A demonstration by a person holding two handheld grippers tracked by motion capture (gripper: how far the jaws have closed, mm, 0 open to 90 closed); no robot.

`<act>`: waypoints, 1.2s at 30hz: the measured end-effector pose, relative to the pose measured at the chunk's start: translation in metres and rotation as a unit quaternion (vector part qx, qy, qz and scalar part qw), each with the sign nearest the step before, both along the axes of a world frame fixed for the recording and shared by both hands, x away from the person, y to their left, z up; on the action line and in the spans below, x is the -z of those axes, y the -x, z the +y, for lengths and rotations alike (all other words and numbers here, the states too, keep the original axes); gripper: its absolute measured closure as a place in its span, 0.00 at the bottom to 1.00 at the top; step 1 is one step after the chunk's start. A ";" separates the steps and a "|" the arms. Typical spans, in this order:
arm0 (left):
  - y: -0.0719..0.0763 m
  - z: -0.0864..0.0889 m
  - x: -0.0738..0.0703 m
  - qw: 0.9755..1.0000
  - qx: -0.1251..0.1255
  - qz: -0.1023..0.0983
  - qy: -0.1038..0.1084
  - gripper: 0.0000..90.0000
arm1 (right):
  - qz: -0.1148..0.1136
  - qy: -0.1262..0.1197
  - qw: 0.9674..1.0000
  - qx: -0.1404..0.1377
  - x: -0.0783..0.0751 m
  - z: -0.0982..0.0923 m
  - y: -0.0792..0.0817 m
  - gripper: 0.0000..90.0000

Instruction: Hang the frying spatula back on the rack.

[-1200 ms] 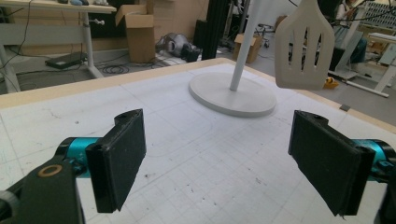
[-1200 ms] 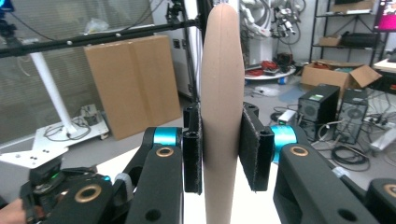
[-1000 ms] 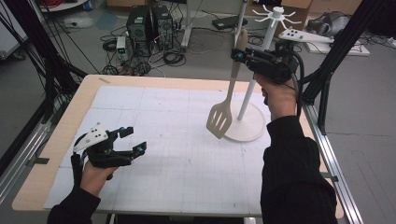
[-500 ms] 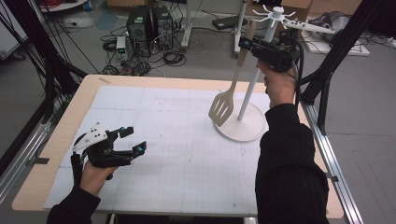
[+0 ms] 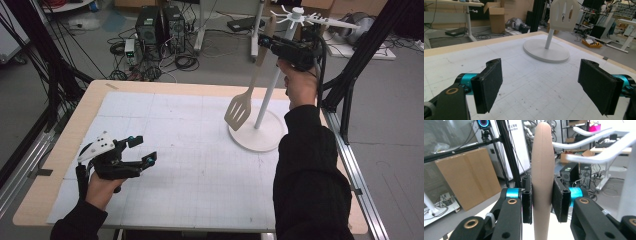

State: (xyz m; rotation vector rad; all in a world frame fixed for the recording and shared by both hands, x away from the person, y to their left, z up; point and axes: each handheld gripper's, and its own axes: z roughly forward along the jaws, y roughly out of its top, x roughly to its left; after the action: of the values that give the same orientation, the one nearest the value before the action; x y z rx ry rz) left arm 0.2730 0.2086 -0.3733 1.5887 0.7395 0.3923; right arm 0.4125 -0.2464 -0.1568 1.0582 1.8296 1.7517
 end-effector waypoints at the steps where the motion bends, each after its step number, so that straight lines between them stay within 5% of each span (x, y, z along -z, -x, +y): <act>1: 0.000 0.000 0.000 1.000 0.000 0.000 0.000 0.23 | 0.003 0.002 1.000 0.004 0.001 -0.001 0.000 0.81; 16: 0.001 0.001 -0.001 1.000 0.000 0.000 0.000 0.23 | 0.011 0.007 0.999 0.035 0.008 -0.011 0.003 0.79; 18: 0.001 0.001 -0.001 1.000 -0.001 -0.001 0.000 0.23 | 0.009 0.007 0.999 0.036 0.010 -0.012 0.004 0.75; 19: 0.001 0.002 -0.001 1.000 -0.001 -0.002 -0.001 0.23 | 0.002 0.003 0.999 0.046 0.012 -0.013 0.008 0.63; 22: 0.001 0.002 -0.001 1.000 -0.003 -0.001 0.000 0.22 | -0.002 0.009 0.998 0.059 0.015 -0.014 0.013 0.58; 28: 0.000 0.004 -0.001 1.000 -0.004 -0.004 0.004 0.22 | -0.029 0.030 0.997 0.062 0.033 -0.020 0.042 0.53; 34: 0.001 0.005 -0.001 1.000 -0.010 -0.005 0.005 0.22 | -0.054 0.041 0.996 0.054 0.077 -0.032 0.097 0.53; 36: 0.001 0.005 -0.001 1.000 -0.011 -0.006 0.006 0.22 | -0.057 0.041 0.996 0.055 0.084 -0.034 0.105 0.53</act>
State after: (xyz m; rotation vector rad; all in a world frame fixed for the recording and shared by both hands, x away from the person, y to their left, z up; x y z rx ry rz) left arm 0.2718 0.2137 -0.3723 1.5666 0.7500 0.4121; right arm 0.3079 -0.2806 -0.2412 0.9864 1.7252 1.6247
